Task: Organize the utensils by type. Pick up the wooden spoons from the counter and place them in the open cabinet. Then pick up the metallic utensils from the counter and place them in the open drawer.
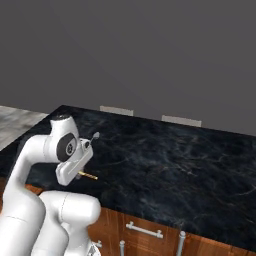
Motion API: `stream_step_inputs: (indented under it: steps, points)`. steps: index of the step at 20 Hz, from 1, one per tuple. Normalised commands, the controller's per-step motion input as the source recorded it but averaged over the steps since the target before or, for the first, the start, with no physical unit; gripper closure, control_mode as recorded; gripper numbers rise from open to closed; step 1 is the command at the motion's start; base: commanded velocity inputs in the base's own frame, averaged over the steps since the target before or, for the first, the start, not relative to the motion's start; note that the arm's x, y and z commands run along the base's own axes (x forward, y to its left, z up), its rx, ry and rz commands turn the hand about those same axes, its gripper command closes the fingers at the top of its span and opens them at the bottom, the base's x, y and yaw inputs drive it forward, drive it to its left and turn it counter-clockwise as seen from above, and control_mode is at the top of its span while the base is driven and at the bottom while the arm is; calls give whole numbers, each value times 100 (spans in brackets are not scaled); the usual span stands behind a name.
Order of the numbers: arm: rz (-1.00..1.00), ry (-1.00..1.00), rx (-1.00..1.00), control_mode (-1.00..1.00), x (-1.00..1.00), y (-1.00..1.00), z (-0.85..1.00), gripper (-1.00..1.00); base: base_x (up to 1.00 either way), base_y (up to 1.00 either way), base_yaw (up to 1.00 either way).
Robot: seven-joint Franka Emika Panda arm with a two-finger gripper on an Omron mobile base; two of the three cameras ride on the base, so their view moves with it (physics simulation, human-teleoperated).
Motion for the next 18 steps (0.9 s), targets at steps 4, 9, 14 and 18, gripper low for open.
stream_step_inputs:
  steps: [4,9,14,18]
  points:
    - [17,-1,8,-100,-23,81,-3,100,0,0,0]
    - [13,-10,20,-100,-20,68,-20,100,0,0,0]
    - [5,-15,18,-100,-9,77,-25,100,0,0,0]
    - [0,-17,1,-100,6,78,-16,100,0,0,0]
